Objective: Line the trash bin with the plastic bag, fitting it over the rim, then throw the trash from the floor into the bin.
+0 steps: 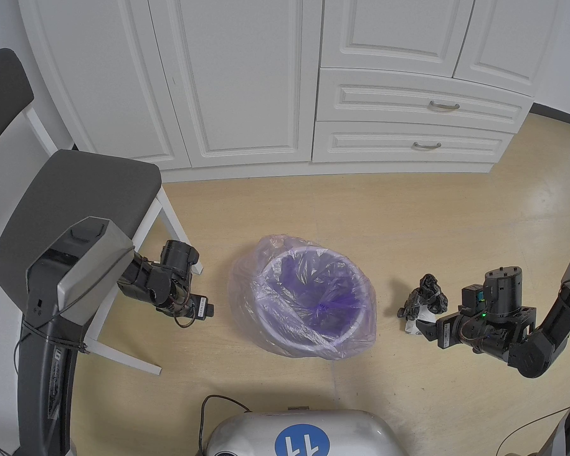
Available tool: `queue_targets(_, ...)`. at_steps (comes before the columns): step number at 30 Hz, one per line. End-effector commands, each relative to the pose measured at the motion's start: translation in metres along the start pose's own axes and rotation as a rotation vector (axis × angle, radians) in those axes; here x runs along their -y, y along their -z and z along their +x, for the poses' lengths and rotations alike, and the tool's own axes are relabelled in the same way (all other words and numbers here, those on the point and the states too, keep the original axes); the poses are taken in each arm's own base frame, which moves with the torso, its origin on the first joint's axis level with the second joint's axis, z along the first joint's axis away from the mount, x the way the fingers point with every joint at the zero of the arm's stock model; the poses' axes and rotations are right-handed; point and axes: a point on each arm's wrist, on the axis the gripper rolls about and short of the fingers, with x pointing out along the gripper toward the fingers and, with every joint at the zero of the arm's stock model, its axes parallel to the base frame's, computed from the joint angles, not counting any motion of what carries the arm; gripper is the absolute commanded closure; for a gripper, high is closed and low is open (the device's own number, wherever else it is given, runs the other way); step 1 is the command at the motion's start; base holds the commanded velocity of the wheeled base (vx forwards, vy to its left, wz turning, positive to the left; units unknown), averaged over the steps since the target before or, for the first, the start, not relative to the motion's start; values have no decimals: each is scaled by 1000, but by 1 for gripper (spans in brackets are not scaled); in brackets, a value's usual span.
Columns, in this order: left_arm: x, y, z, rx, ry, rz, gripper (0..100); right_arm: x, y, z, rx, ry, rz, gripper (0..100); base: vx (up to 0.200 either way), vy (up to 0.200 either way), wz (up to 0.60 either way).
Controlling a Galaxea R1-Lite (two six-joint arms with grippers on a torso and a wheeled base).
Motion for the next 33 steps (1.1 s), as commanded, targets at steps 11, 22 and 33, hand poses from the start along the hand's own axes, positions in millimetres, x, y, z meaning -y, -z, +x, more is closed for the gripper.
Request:
queue_targets(11, 34, -5, -155, 227, 94, 67, 0, 8, -12, -14, 61, 21, 15, 0, 0, 0, 0)
queue_targets(22, 118, -8, -156, 272, 160, 180, 0, 10, -12, -14, 60, 24, 16, 0, 0, 0, 0)
queue_targets(33, 157, -15, -109, 164, 49, 231, 0, 12, -10, -13, 47, 22, 9, 0, 0, 0, 0)
